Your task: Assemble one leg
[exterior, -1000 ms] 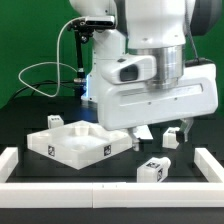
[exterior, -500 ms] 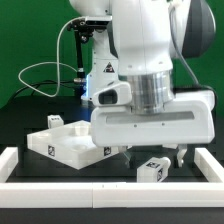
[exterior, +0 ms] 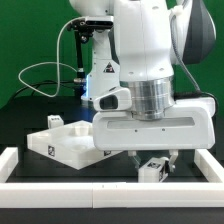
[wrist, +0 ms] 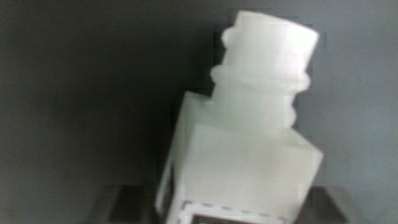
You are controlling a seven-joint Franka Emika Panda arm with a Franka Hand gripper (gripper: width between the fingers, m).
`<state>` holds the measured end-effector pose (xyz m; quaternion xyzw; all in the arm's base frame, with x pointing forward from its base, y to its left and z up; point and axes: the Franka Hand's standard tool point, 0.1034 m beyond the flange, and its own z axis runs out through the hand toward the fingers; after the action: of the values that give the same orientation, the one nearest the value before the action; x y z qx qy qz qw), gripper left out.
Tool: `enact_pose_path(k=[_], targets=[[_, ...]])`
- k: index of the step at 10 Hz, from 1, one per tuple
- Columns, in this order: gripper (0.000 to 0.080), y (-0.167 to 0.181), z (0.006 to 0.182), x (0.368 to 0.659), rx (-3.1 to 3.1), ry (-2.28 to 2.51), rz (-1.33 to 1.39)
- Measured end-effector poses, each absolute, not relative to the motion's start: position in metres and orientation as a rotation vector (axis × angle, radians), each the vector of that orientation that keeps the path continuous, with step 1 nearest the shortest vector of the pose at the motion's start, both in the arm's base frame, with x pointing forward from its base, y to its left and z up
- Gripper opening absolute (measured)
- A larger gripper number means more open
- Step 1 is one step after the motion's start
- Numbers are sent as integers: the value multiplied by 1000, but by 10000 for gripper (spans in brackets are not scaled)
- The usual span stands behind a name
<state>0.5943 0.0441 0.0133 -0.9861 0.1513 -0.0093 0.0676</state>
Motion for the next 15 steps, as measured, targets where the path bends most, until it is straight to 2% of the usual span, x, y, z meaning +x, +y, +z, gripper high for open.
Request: enact_pose_path(k=[1, 2, 4, 5, 6, 9, 11, 12, 14, 15], targets=[[282, 45, 15, 594, -2971, 453, -30], [282, 54, 29, 587, -2973, 434, -37], [282, 79, 79, 547, -2986, 404, -58], [282, 98, 96, 522, -2984, 432, -82], [282, 112, 99, 513, -2989, 392, -92], [284, 117, 94, 511, -2984, 423, -82], [284, 167, 76, 473, -2972, 473, -64], [284, 175, 67, 459, -2986, 437, -47], [284, 172, 70, 464, -2983, 440, -54], [284, 171, 65, 464, -2984, 429, -64]])
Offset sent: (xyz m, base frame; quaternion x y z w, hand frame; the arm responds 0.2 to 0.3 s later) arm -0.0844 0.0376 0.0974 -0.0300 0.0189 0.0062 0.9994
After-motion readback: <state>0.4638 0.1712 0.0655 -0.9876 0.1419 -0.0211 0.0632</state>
